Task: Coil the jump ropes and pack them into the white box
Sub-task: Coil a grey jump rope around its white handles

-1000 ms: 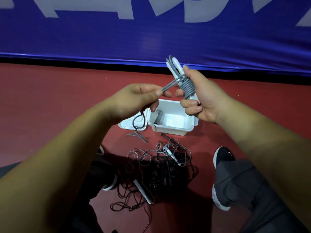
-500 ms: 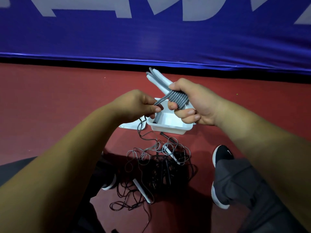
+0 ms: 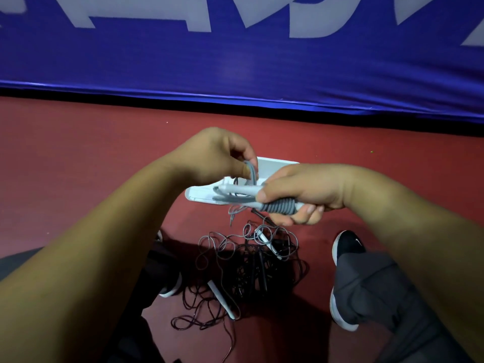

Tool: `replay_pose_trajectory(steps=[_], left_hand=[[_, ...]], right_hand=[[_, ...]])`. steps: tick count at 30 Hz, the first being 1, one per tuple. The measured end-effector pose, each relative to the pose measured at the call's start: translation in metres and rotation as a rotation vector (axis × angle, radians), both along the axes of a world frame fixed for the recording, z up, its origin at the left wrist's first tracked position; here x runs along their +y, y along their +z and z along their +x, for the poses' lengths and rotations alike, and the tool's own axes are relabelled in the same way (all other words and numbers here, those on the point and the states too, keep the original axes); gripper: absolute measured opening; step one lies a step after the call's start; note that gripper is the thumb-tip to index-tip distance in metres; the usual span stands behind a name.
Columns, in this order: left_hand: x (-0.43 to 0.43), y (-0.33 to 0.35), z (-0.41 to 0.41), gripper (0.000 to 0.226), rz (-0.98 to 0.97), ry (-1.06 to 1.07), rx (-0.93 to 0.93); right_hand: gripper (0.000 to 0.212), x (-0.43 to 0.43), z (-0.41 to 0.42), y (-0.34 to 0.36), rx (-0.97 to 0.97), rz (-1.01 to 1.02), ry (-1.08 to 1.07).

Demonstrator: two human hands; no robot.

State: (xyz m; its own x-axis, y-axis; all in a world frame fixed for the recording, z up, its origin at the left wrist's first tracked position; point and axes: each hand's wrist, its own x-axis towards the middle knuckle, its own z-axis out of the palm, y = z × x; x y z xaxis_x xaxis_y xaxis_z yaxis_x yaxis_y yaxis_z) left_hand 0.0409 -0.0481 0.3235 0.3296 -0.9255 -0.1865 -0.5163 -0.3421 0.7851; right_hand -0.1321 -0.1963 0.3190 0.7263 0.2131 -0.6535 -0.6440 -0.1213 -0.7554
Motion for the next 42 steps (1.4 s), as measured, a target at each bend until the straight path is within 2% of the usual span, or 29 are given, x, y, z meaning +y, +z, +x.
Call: replay_pose_trajectory(steps=[3, 7, 15, 17, 19, 21, 23, 26, 30, 33, 38, 42], left_hand=[[-0.001, 0.007, -0.009, 0.018, -0.039, -0.008, -0.044], [0.000, 0.011, -0.014, 0.020, -0.069, -0.007, -0.159], [0.000, 0.005, -0.013, 0.022, -0.013, -0.075, -0.282], [0.000, 0.002, -0.012, 0.028, 0.019, -0.088, -0.322], [0.000, -0.002, -0.010, 0.033, 0.045, -0.033, -0.286], [0.000, -0.007, -0.010, 0.025, 0.071, 0.030, -0.256], [-0.001, -0.012, -0.012, 0.005, 0.109, 0.051, -0.247], [-0.002, -0.017, -0.018, 0.015, 0.141, 0.093, -0.140], [-0.004, -0.015, -0.020, 0.015, 0.098, 0.157, 0.138], [-0.005, -0.016, -0.014, 0.017, 0.091, 0.095, 0.142], [-0.002, -0.015, -0.010, 0.014, 0.097, 0.096, 0.255], [-0.001, -0.010, -0.012, 0.020, 0.093, 0.122, 0.244]], right_hand=[[0.018, 0.004, 0.001, -0.003, 0.035, -0.090, 0.060], [0.013, 0.002, 0.003, -0.010, 0.037, -0.190, 0.011], [0.029, -0.013, 0.009, -0.018, -0.087, -0.574, -0.148], [0.033, -0.015, 0.010, -0.021, -0.127, -0.623, -0.217], [0.032, -0.016, 0.012, -0.025, -0.147, -0.638, -0.281], [0.029, -0.016, 0.014, -0.028, -0.153, -0.586, -0.372], [0.027, -0.016, 0.016, -0.030, -0.155, -0.459, -0.483], [0.022, -0.014, 0.019, -0.029, -0.156, -0.323, -0.567], [0.020, -0.013, 0.021, -0.030, -0.133, -0.150, -0.682], [0.020, -0.015, 0.021, -0.026, -0.125, -0.045, -0.720], [0.043, -0.014, 0.019, -0.022, -0.112, -0.019, -0.733], [0.054, -0.011, 0.018, -0.024, -0.106, -0.033, -0.728]])
